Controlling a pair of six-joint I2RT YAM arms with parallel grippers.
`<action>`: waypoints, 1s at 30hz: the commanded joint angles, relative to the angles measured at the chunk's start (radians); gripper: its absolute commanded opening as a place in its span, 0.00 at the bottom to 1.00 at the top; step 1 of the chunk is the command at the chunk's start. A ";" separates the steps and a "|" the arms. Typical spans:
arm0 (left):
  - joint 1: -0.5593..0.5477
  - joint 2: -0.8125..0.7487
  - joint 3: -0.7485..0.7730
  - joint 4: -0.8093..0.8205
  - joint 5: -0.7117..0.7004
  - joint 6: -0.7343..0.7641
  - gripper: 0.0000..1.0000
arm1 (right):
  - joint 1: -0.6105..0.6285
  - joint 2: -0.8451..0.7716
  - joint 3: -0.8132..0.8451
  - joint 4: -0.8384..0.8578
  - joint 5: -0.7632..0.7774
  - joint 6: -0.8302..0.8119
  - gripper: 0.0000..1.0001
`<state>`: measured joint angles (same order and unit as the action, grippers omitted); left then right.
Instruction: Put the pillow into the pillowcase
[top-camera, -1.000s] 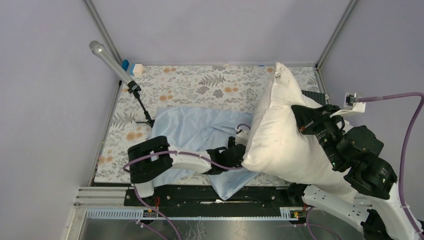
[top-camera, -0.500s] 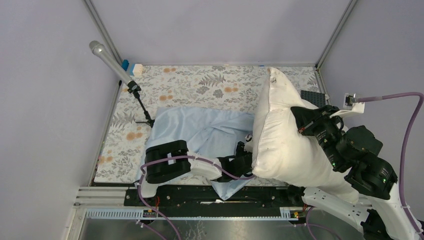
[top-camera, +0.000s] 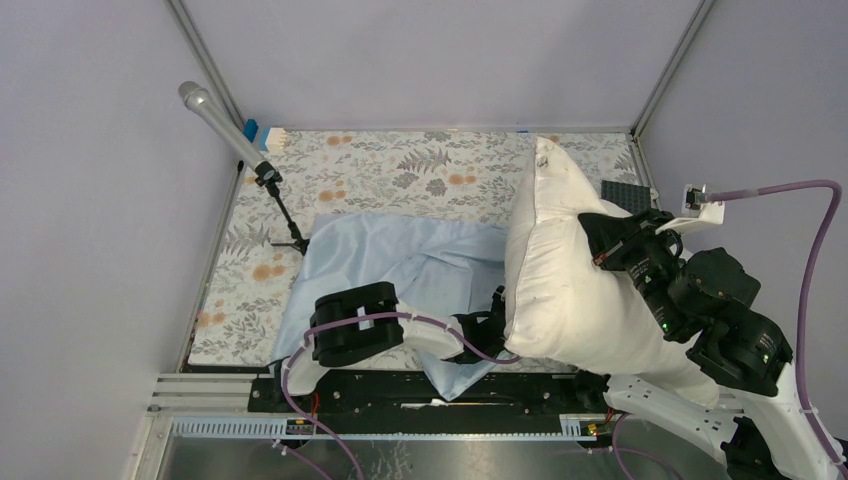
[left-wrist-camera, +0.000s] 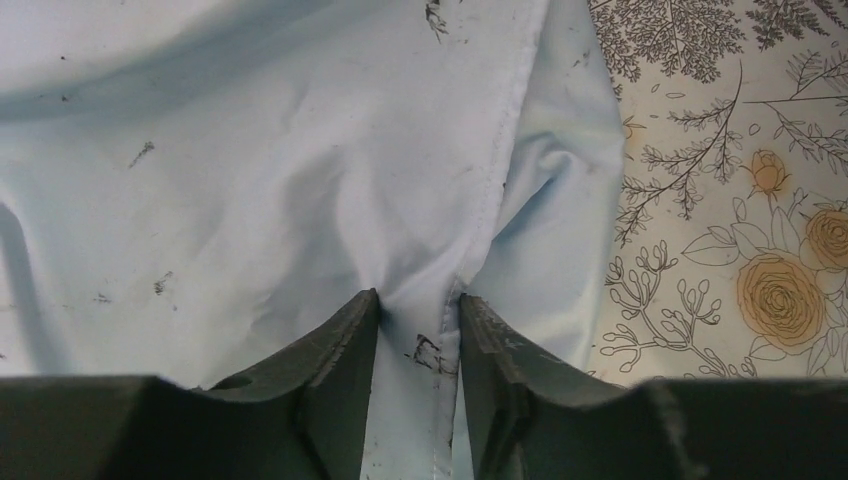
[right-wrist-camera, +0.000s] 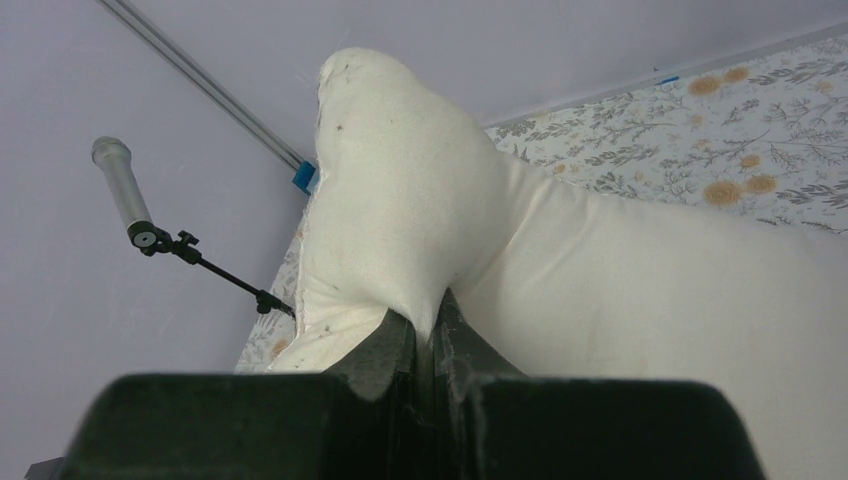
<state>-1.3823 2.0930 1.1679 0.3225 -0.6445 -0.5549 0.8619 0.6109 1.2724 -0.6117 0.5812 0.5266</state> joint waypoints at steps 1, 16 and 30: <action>0.008 -0.006 -0.006 0.002 0.005 0.024 0.34 | 0.000 0.018 0.036 0.087 -0.035 0.051 0.00; 0.103 -0.196 -0.214 0.119 0.157 -0.102 0.00 | 0.000 0.022 0.034 0.082 -0.018 0.041 0.00; 0.202 -0.358 -0.350 0.235 0.381 -0.094 0.20 | 0.000 0.025 0.044 0.023 -0.042 0.010 0.00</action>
<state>-1.2060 1.7950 0.8402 0.4664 -0.3702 -0.6571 0.8619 0.6468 1.2758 -0.6468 0.5529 0.5304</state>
